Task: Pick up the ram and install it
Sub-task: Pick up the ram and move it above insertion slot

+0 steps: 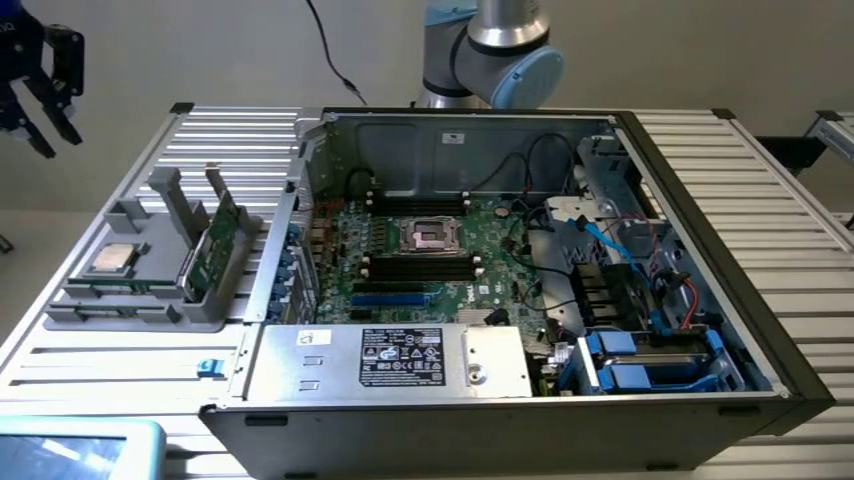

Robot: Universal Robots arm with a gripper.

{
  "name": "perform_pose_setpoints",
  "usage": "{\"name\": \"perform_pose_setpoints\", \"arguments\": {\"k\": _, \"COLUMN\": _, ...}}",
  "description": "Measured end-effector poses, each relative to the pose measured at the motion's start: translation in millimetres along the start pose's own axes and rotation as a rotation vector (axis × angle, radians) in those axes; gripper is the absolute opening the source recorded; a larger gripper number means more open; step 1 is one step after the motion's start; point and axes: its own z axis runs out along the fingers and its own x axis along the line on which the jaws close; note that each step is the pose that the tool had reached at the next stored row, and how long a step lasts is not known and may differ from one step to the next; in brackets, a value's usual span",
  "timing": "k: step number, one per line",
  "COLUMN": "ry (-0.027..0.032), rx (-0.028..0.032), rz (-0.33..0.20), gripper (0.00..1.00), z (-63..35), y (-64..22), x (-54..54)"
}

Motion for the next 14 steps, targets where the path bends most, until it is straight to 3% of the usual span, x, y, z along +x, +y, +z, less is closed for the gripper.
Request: {"name": "perform_pose_setpoints", "arguments": {"k": 14, "ry": 0.0132, "rx": -0.0051, "rz": -0.254, "gripper": 0.32, "z": 2.1, "y": 0.2, "x": 0.2}}
